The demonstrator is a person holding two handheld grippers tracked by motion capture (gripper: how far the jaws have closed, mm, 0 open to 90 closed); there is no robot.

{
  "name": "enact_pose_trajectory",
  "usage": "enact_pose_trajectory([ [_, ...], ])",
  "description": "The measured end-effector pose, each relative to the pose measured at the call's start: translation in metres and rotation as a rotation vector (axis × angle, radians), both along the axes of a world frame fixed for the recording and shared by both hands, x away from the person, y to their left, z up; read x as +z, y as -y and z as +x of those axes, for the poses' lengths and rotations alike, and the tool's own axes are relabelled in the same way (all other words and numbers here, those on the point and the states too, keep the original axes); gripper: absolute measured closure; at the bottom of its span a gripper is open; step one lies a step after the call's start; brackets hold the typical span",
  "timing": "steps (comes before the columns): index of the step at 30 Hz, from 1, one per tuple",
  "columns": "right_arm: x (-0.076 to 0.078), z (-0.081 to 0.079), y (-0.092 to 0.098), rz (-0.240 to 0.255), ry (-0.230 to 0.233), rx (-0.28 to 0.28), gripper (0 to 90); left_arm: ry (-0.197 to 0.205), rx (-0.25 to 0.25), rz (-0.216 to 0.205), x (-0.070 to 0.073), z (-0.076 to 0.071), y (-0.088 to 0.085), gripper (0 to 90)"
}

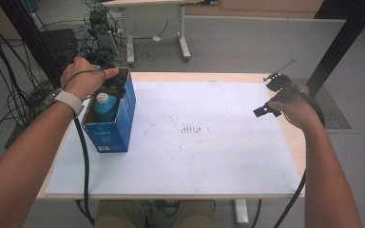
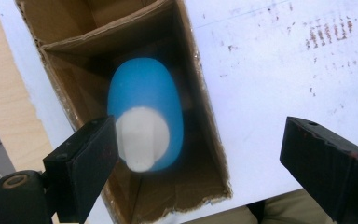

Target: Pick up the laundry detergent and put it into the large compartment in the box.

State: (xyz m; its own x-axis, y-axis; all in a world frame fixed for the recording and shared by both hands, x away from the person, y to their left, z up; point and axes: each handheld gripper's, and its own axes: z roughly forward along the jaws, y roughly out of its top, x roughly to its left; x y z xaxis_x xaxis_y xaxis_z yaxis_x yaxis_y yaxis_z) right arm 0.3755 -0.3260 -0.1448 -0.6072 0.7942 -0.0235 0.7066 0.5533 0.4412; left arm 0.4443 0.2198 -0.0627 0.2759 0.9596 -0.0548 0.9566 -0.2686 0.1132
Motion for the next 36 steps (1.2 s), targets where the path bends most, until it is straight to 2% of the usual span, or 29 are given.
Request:
enact_pose_trajectory([
  [5, 0.001, -0.001, 0.0, 0.0, 0.002, 0.001, 11.7, 0.015, -0.01, -0.004, 0.014, -0.006, 0.002, 10.8],
  [8, 0.002, -0.002, -0.002, 0.0, 0.004, 0.003, 11.7, 0.032, -0.026, -0.02, 0.021, -0.01, 0.002, 10.7],
  [18, 0.004, -0.004, -0.005, -0.002, 0.002, 0.009, 11.7, 0.069, -0.134, -0.055, 0.04, -0.023, 0.008, 10.7],
  [28, 0.006, -0.007, -0.006, 0.001, -0.007, 0.006, 11.7, 0.058, -0.29, -0.075, 0.048, -0.03, 0.025, 10.5],
  [33, 0.007, -0.009, -0.007, 0.004, -0.009, 0.008, 11.7, 0.028, -0.387, -0.078, 0.047, -0.028, 0.037, 10.4],
  [36, 0.007, -0.01, -0.007, 0.008, -0.012, 0.008, 11.7, 0.029, -0.438, -0.075, 0.047, -0.029, 0.043, 10.3],
])
